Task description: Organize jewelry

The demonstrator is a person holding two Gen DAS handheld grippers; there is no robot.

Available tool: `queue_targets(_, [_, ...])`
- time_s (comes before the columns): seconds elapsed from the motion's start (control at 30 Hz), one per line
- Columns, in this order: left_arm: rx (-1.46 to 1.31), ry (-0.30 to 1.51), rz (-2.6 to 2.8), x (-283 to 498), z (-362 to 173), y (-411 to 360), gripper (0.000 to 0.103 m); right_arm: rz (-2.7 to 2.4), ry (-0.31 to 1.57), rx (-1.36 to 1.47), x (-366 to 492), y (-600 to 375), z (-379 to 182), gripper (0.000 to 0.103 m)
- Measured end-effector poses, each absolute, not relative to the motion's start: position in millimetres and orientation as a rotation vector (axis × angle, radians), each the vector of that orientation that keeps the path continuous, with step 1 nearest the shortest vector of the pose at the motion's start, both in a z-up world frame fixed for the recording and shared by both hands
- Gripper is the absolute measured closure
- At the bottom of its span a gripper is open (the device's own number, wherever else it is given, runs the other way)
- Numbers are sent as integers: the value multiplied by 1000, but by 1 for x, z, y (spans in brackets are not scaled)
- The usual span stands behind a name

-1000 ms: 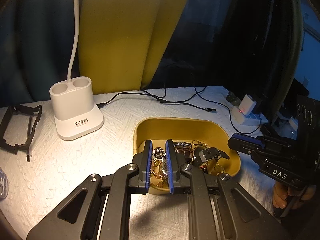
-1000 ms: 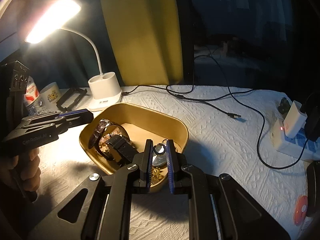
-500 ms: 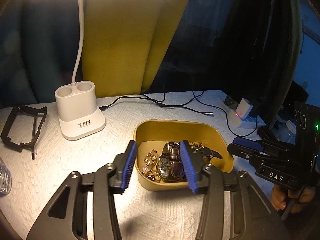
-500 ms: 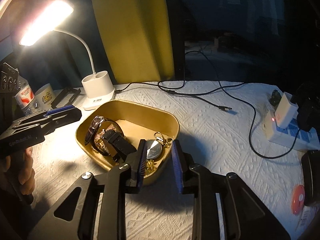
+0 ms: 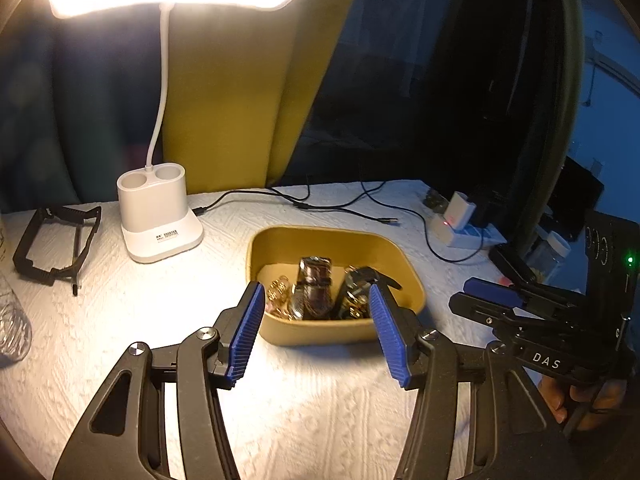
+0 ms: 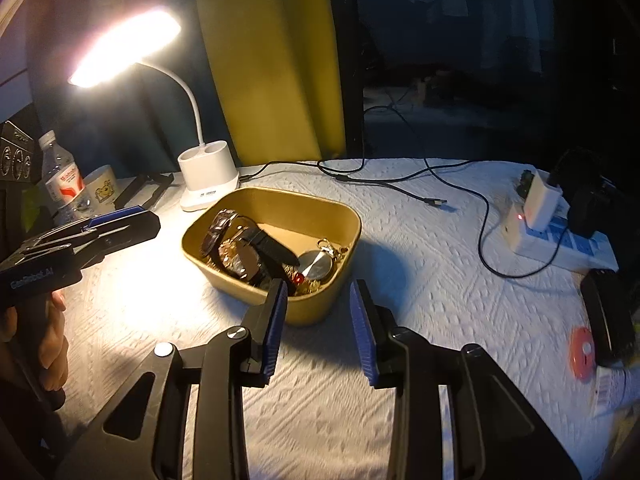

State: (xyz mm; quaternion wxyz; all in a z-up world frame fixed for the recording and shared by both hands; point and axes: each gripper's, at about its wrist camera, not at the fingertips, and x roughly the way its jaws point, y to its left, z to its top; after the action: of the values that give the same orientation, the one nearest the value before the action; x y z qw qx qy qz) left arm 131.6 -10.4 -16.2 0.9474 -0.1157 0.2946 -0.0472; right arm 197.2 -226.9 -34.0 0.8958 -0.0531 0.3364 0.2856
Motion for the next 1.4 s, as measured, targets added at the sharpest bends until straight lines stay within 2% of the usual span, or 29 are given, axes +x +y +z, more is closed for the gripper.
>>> queue_targets(0.7, [-197,593,-127,44,-14,-37,45,556,667,-90,116,-248,-34,61])
queue_targets(1.07, [-229,526,-87,10,14,-29,45,533,570,-84,80,-259,0,42])
queue_targets(1.4, [-149,465,28,-4,31,-27,44,520,513,-90,67,-257,17,35])
